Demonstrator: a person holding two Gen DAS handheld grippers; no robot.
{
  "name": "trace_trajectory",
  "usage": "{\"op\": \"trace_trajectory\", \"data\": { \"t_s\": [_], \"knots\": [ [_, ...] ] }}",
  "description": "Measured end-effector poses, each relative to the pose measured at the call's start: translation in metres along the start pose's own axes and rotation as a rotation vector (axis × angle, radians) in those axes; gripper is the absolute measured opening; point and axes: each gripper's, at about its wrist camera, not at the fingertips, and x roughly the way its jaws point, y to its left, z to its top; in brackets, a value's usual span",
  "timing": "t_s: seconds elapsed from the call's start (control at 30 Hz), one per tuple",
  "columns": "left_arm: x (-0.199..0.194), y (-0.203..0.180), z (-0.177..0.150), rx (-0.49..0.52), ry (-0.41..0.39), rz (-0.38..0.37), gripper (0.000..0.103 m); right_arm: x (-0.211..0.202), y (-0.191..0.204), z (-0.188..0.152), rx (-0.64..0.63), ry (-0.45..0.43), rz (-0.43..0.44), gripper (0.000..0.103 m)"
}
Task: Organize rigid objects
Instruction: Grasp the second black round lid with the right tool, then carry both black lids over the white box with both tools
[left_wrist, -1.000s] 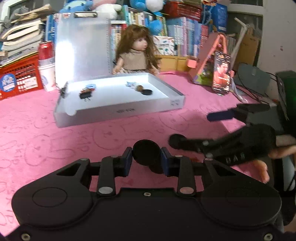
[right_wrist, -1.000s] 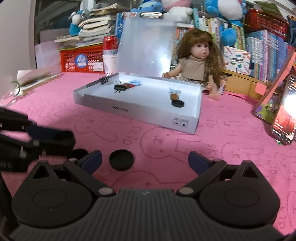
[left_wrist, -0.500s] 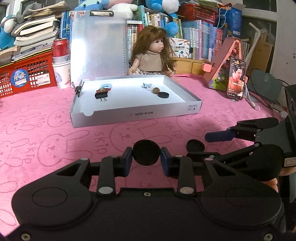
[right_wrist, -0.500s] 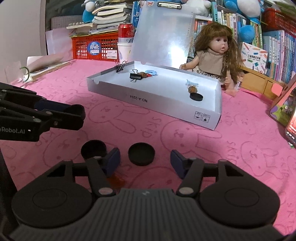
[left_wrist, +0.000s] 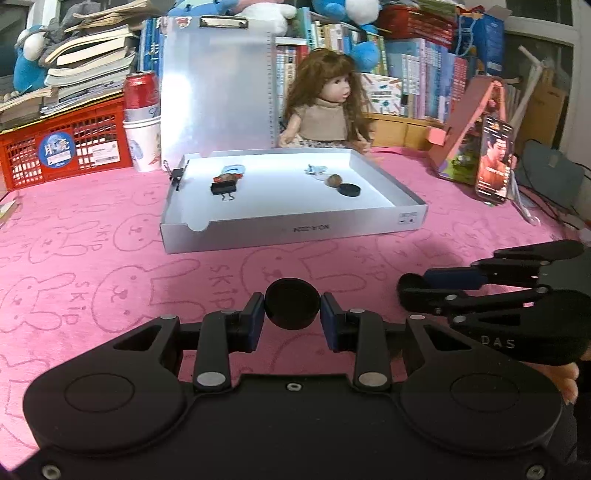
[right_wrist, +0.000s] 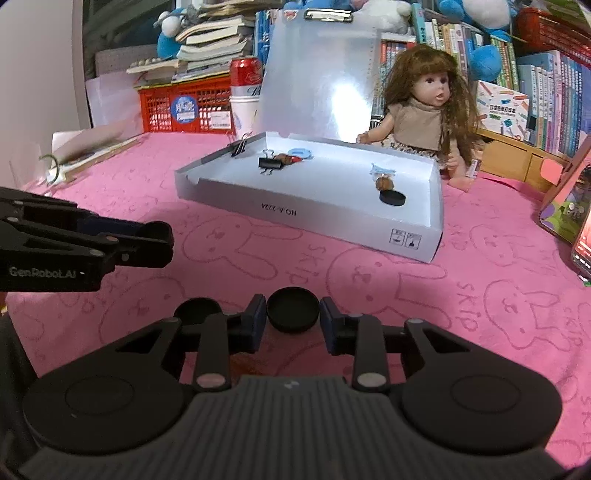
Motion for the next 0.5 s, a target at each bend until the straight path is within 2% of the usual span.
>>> {"op": "trace_trajectory", "data": {
  "t_s": [0.5],
  "knots": [
    [0.009,0.009,0.036,-0.046,-0.022,0.057,0.031,-0.006,-0.009,0.029,0.081,-0.067,-0.055,0.037]
  ]
}}
